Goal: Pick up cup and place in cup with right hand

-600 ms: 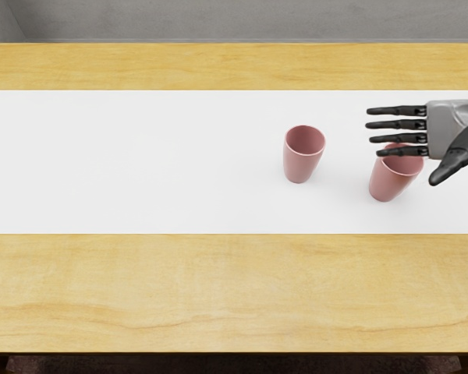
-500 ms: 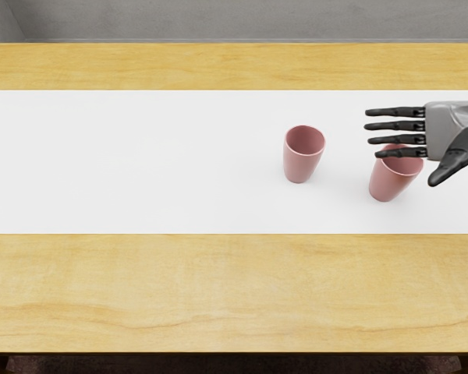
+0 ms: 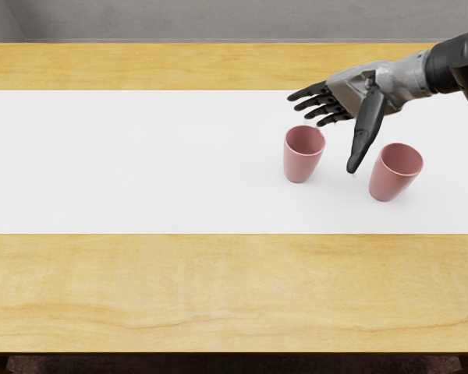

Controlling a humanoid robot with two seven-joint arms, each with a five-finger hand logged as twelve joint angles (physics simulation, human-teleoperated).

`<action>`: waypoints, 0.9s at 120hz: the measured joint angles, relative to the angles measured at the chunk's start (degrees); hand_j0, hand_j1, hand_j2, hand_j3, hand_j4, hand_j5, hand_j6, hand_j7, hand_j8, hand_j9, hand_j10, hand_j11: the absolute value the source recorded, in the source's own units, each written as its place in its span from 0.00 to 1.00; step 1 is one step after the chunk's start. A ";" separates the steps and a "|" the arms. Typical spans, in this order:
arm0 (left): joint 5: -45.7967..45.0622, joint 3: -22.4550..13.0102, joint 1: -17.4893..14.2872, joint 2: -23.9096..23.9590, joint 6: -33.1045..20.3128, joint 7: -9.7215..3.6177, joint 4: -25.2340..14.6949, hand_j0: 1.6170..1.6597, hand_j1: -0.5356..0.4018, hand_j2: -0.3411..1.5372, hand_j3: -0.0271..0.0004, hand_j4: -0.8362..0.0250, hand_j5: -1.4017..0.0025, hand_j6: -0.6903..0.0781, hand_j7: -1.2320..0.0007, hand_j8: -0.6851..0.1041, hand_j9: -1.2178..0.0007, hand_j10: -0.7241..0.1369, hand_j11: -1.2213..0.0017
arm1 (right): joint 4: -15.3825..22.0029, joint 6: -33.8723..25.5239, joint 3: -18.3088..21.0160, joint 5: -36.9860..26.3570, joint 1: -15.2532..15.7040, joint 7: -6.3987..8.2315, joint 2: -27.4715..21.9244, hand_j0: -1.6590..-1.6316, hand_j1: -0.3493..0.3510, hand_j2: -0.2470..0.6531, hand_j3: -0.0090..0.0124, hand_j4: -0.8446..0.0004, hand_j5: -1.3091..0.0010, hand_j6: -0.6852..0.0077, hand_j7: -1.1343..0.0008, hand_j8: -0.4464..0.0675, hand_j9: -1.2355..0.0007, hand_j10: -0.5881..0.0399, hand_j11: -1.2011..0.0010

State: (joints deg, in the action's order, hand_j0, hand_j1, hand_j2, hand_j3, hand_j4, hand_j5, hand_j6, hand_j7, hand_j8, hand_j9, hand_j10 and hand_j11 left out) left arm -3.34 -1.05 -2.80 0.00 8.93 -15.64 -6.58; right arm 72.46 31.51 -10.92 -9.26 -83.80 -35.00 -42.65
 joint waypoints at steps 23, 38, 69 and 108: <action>0.00 0.00 -0.10 0.00 0.01 0.00 0.00 0.96 0.94 0.18 0.98 0.97 1.00 0.90 1.00 0.87 1.00 0.84 1.00 | -13.03 -6.44 15.25 -4.96 -9.61 0.00 11.99 0.04 0.00 0.27 0.42 1.00 1.00 0.99 1.00 0.87 1.00 0.93 1.00; 0.00 0.00 -0.10 0.00 0.00 0.00 0.00 0.96 0.94 0.18 0.99 0.97 1.00 0.90 1.00 0.87 1.00 0.84 1.00 | -15.55 -12.02 20.57 -8.55 -11.24 0.00 17.96 0.04 0.00 0.27 0.42 1.00 1.00 0.99 1.00 0.87 1.00 0.93 1.00; 0.00 0.00 -0.14 0.00 0.00 0.00 0.06 0.96 0.94 0.18 0.99 0.97 1.00 0.90 1.00 0.87 1.00 0.84 1.00 | -13.62 -24.89 26.71 -14.29 -11.50 0.00 26.23 0.04 0.04 0.27 0.42 0.97 0.98 0.95 0.97 0.82 0.97 0.90 0.97; 0.00 0.00 -0.18 0.00 -0.02 0.00 0.07 0.96 0.94 0.18 0.99 0.97 1.00 0.90 1.00 0.87 1.00 0.84 1.00 | -10.64 -37.68 33.53 -14.69 -9.51 0.00 28.98 0.04 0.19 0.25 0.42 0.87 0.89 0.82 0.87 0.65 0.88 0.76 0.88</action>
State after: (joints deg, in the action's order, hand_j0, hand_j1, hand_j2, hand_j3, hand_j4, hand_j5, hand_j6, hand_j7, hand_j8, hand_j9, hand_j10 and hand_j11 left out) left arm -3.34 -1.05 -2.97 0.00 8.91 -15.64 -6.52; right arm 61.83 -6.17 22.61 -23.95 -93.31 -35.00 -13.66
